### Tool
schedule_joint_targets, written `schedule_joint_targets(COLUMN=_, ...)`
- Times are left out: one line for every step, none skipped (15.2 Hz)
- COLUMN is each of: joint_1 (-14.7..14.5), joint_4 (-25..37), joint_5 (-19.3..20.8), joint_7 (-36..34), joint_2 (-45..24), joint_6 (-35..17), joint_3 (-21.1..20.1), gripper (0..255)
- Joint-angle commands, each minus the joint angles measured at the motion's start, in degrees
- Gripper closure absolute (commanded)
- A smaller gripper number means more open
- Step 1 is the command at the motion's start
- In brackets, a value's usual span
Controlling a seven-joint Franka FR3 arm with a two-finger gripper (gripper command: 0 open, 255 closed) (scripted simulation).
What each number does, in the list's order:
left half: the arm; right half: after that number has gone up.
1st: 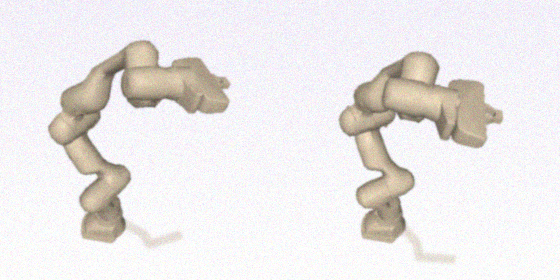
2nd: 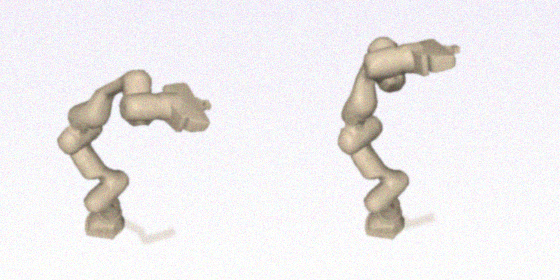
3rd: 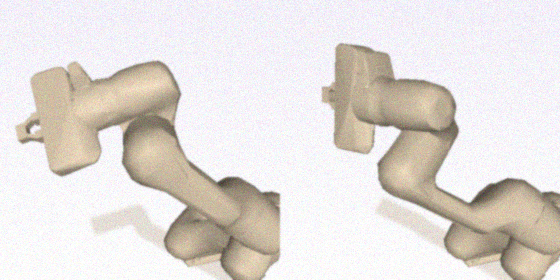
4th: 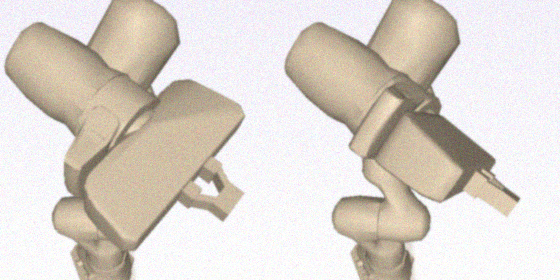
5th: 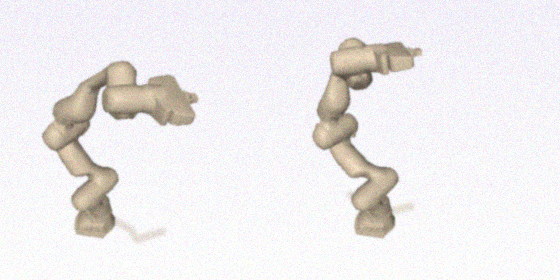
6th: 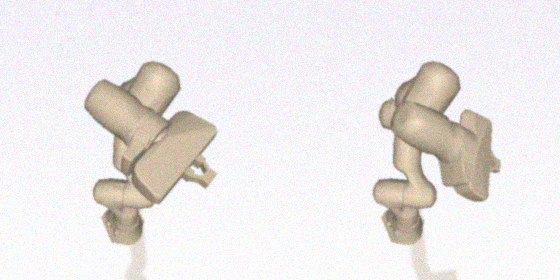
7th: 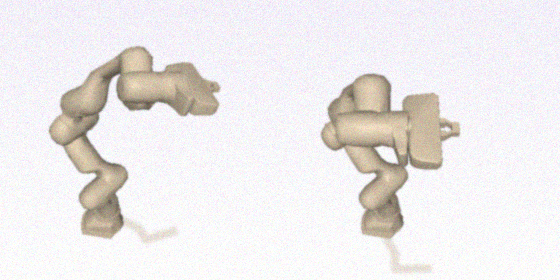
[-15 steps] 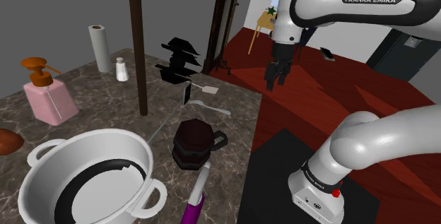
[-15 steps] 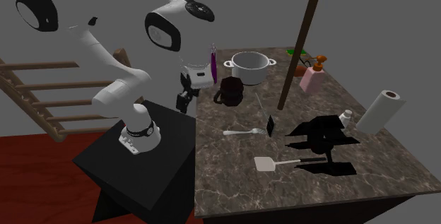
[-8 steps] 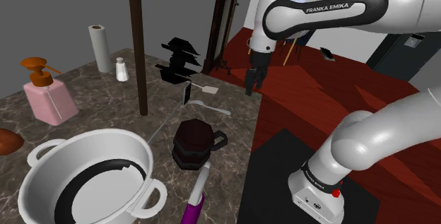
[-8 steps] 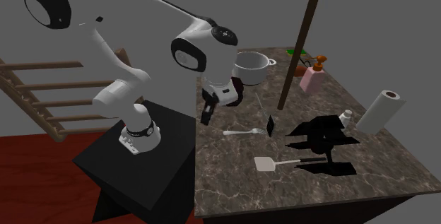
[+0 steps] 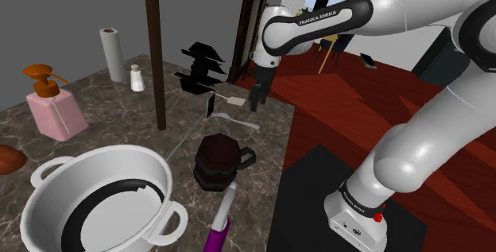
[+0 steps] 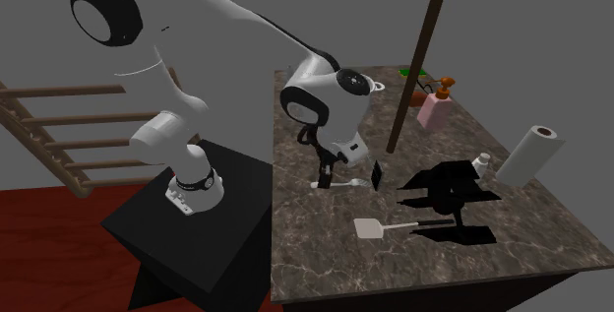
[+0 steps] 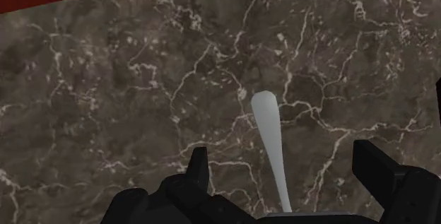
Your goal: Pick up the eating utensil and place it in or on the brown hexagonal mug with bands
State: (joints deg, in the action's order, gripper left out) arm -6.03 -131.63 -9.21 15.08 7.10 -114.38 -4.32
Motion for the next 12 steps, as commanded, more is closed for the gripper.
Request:
schedule_joint_targets(joint_1=-0.62, joint_4=2.35, joint_5=-0.72, joint_7=1.84, joint_2=-4.2, joint_6=-2.34, joint_3=-0.42, gripper=0)
schedule_joint_targets(joint_1=-0.88, joint_4=3.69, joint_5=-1.03, joint_7=2.73, joint_2=-6.27, joint_6=-3.27, joint_3=-0.64, gripper=0)
schedule_joint_targets(joint_1=-1.14, joint_4=5.09, joint_5=-1.33, joint_7=3.6, joint_2=-8.33, joint_6=-4.13, joint_3=-0.88, gripper=0)
schedule_joint_targets(joint_1=-1.39, joint_4=6.56, joint_5=-1.61, joint_7=4.45, joint_2=-10.38, joint_6=-4.92, joint_3=-1.13, gripper=0)
schedule_joint_targets(joint_1=-1.54, joint_4=7.6, joint_5=-1.79, joint_7=5.02, joint_2=-11.79, joint_6=-5.43, joint_3=-1.33, gripper=0)
schedule_joint_targets(joint_1=-1.6, joint_4=7.14, joint_5=-1.85, joint_7=5.05, joint_2=-12.08, joint_6=-6.19, joint_3=-1.4, gripper=0)
schedule_joint_targets(joint_1=-1.66, joint_4=6.7, joint_5=-1.92, joint_7=5.09, joint_2=-12.39, joint_6=-6.95, joint_3=-1.47, gripper=0)
schedule_joint_targets(joint_1=-1.73, joint_4=6.27, joint_5=-1.99, joint_7=5.12, joint_2=-12.71, joint_6=-7.71, joint_3=-1.53, gripper=0)
schedule_joint_targets(joint_1=-1.8, joint_4=5.85, joint_5=-2.06, joint_7=5.15, joint_2=-13.04, joint_6=-8.47, joint_3=-1.59, gripper=0)
schedule_joint_targets(joint_1=-1.87, joint_4=5.44, joint_5=-2.14, joint_7=5.19, joint_2=-13.38, joint_6=-9.22, joint_3=-1.65, gripper=0)
schedule_joint_targets(joint_1=-1.94, joint_4=5.04, joint_5=-2.21, joint_7=5.22, joint_2=-13.73, joint_6=-9.98, joint_3=-1.71, gripper=0)
schedule_joint_targets(joint_1=-2.01, joint_4=4.65, joint_5=-2.28, joint_7=5.26, joint_2=-14.1, joint_6=-10.74, joint_3=-1.77, gripper=0)
